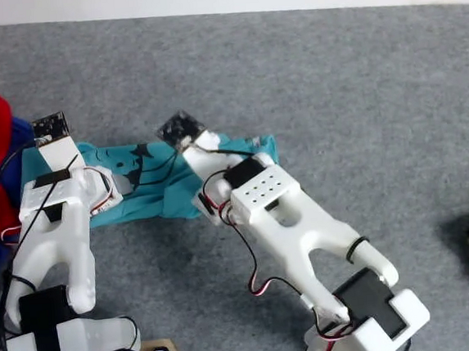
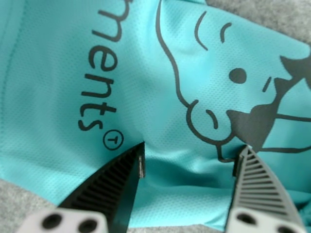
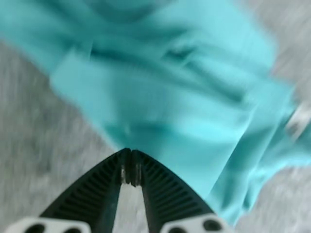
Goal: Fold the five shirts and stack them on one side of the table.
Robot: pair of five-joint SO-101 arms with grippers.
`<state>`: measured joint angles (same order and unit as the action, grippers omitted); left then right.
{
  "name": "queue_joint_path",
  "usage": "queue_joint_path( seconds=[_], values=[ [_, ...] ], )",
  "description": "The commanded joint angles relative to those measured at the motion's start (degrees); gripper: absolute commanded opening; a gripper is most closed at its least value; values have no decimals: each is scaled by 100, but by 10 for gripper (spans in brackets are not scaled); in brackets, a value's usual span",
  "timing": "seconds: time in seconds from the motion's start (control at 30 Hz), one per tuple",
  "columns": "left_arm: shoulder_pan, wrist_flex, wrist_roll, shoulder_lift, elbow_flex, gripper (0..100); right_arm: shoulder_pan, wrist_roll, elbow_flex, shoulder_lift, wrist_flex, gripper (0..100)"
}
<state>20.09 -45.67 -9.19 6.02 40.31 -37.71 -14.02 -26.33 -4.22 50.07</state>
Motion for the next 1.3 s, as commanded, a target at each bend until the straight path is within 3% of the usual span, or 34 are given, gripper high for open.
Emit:
queue_joint_path(
  seconds=[0.0,0.23,0.37,0.57,0.73,0.9,1.03,1.27],
  values=[
    [57,79,0,13,-22,305,101,44,22,189,-725,6],
    [57,79,0,13,-22,305,110,26,13,224,-1033,6],
    [57,79,0,13,-22,305,233,-167,66,857,-1604,6],
    [57,79,0,13,-22,305,338,-369,505,1446,-1622,6],
    [57,79,-9,31,-66,305,330,-255,330,233,-884,6],
    [57,202,-26,119,-171,305,171,79,-1103,-1323,-963,54],
    [347,-686,-44,681,-637,305,277,79,-2607,-2343,-1596,166],
    [1323,-1538,-44,2009,-769,305,286,105,-4330,-3855,-2079,176]
  ],
)
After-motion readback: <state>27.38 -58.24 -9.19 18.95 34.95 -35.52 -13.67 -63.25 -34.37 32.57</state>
